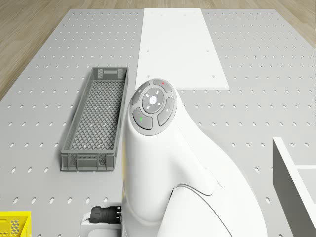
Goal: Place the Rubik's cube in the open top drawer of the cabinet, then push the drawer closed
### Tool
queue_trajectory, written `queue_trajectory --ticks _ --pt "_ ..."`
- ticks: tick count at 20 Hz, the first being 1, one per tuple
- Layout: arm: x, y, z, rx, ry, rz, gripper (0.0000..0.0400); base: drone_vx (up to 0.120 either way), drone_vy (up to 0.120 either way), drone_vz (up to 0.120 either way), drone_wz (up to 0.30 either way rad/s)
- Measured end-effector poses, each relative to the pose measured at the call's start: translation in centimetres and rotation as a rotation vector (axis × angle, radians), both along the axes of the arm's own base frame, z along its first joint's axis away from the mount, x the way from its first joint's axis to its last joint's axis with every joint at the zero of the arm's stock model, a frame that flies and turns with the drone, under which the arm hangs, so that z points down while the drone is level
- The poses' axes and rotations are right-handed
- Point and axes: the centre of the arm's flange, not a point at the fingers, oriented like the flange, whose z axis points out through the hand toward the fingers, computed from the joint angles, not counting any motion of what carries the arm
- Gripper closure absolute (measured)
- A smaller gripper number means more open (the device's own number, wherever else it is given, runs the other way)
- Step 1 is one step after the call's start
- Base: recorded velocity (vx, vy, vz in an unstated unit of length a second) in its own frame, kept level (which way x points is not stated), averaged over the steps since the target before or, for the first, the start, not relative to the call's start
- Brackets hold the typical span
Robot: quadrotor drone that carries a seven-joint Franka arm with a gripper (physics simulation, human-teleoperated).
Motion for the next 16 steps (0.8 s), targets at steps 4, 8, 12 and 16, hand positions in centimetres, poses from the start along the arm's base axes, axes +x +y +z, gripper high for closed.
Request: queue_trajectory --ticks 4,8,12,16 --pt "0.00 0.00 0.00 0.000 0.000 0.000 0.0075 0.000 -0.120 0.120 0.000" --pt "0.00 0.00 0.00 0.000 0.000 0.000 0.0075 0.000 -0.120 0.120 0.000" --pt "0.00 0.00 0.00 0.000 0.000 0.000 0.0075 0.000 -0.120 0.120 0.000" --pt "0.00 0.00 0.00 0.000 0.000 0.000 0.0075 0.000 -0.120 0.120 0.000"
